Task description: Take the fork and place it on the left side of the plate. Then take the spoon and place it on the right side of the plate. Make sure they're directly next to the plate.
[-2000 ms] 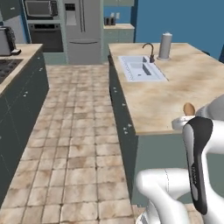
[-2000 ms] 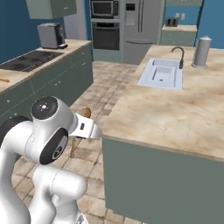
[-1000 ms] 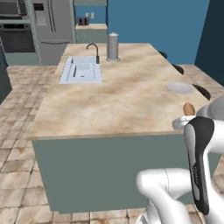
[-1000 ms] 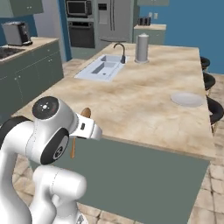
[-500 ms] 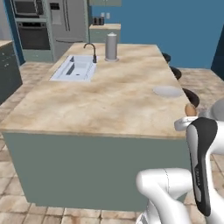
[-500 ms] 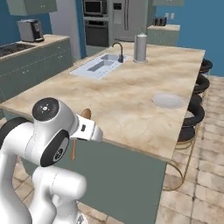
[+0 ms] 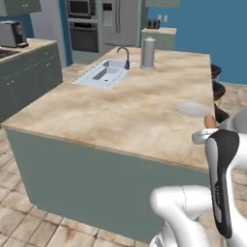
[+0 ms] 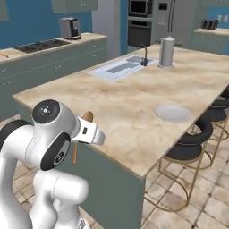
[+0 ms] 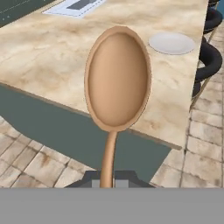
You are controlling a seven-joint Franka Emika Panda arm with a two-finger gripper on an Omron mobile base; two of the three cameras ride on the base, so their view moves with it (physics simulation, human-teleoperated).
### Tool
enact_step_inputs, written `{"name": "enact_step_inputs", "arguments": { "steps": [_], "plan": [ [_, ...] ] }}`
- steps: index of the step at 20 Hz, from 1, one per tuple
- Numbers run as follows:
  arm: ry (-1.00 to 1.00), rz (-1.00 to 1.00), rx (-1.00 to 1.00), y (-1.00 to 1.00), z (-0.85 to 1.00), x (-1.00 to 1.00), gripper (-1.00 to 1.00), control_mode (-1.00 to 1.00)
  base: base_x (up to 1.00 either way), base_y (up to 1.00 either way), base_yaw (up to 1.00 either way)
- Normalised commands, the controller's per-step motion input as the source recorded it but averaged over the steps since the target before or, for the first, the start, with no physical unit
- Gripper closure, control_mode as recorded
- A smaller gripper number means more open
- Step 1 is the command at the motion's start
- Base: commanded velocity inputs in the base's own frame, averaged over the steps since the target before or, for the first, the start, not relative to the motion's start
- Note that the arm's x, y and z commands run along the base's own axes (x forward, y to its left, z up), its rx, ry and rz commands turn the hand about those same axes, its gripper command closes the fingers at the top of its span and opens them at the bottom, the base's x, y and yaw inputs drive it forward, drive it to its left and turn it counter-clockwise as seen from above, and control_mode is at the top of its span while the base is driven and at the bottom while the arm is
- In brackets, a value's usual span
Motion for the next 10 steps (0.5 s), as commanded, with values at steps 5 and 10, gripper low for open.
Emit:
{"name": "enact_step_inputs", "arguments": {
  "steps": [5, 10],
  "plan": [
    [0.00, 0.00, 0.00, 0.00, 0.00, 0.00, 1.00, 1.00, 0.00, -1.00, 0.40],
    [0.00, 0.00, 0.00, 0.00, 0.00, 0.00, 1.00, 1.00, 0.00, -1.00, 0.37]
  ]
}}
